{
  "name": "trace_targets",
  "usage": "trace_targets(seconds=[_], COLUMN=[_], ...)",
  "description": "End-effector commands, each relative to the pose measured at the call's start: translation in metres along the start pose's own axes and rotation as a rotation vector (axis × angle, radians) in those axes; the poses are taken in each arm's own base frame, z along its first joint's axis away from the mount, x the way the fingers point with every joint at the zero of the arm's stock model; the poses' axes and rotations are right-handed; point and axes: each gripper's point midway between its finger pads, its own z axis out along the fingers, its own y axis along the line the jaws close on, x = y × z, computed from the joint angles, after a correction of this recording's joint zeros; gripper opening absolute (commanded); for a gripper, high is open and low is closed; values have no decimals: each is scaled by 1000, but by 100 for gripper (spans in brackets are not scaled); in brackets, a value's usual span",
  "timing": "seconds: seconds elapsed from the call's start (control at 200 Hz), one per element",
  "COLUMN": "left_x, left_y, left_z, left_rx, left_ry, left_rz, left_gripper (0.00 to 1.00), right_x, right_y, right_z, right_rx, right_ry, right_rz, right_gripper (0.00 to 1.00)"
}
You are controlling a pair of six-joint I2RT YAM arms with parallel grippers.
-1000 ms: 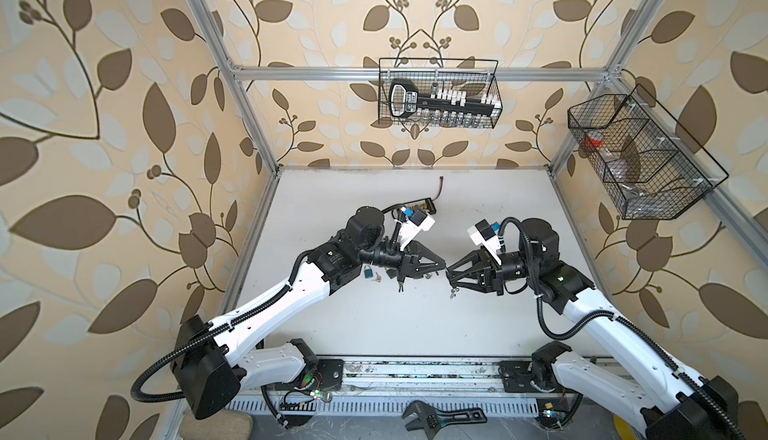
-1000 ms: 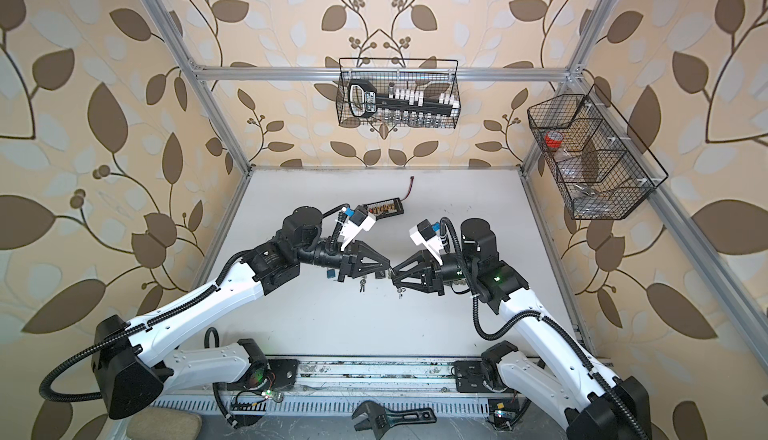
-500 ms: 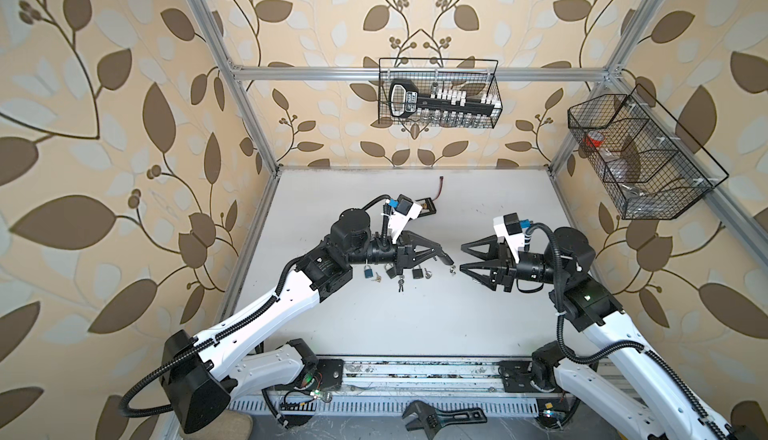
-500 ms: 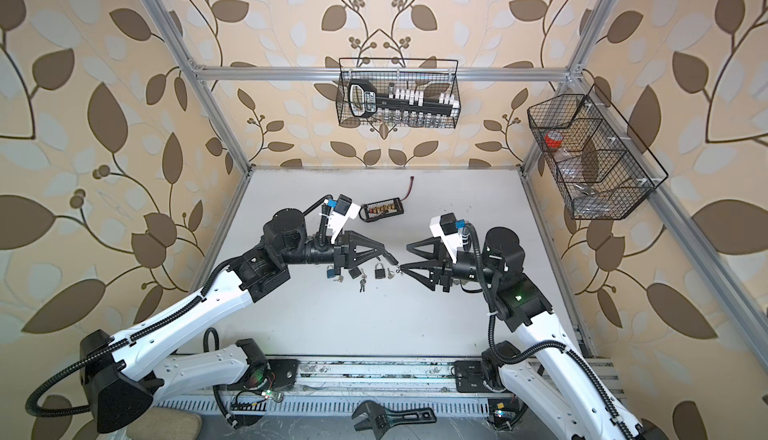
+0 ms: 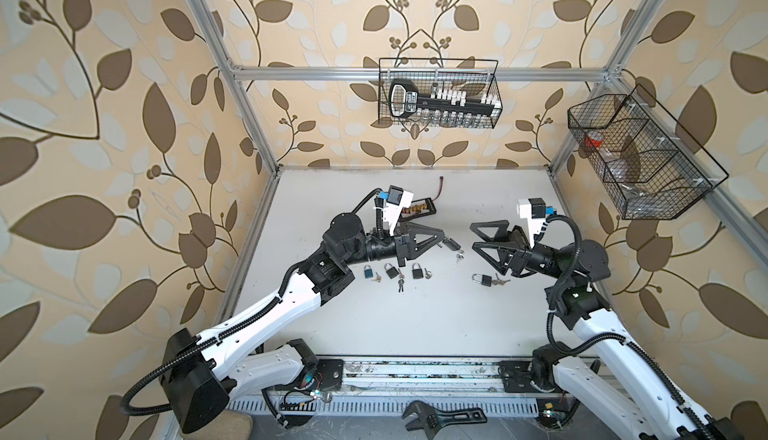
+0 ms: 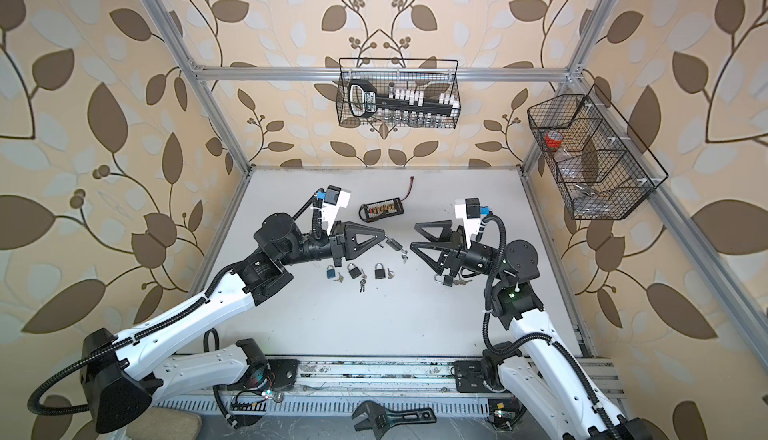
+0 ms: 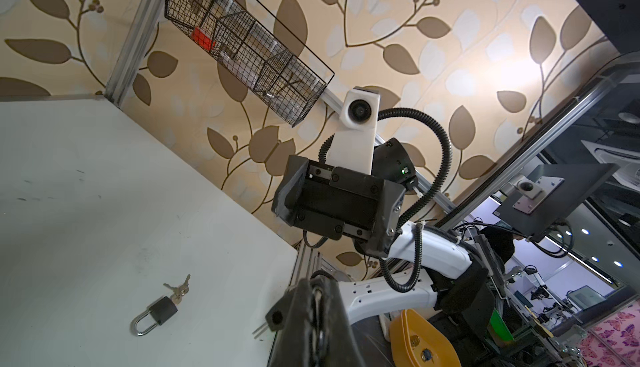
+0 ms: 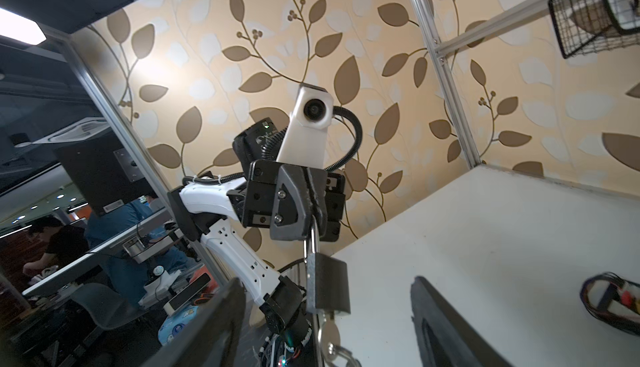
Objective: Lock with the key
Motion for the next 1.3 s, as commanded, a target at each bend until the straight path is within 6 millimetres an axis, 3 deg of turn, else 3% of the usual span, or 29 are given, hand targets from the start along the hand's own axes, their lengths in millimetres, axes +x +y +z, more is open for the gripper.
trace_targets(seconds=[0.0,0.21,0.49,1.02,1.295], left_x=[-33,-33,-35,-35,-35], left_y=[-44,-50,-52,-50,-51], left_z=[-5,1,2,-2,-8], left_rx=[113,135,137,104,80], left_ry=[-111,-112,-115,-119,-127], left_rz=[75,75,82,102,127], left_gripper=[0,0,0,0,0], right_x=[-15,-9,7,13,1], right_y=[24,26,22,23,41], right_z=[8,19,24,26,23], right_rx=[-83,-109,-110,-107,-149], right_ry=[-44,-11,48,68,56], right_rz=[-70,-71,-42,-16,1], right_gripper=[79,76,62,23,1])
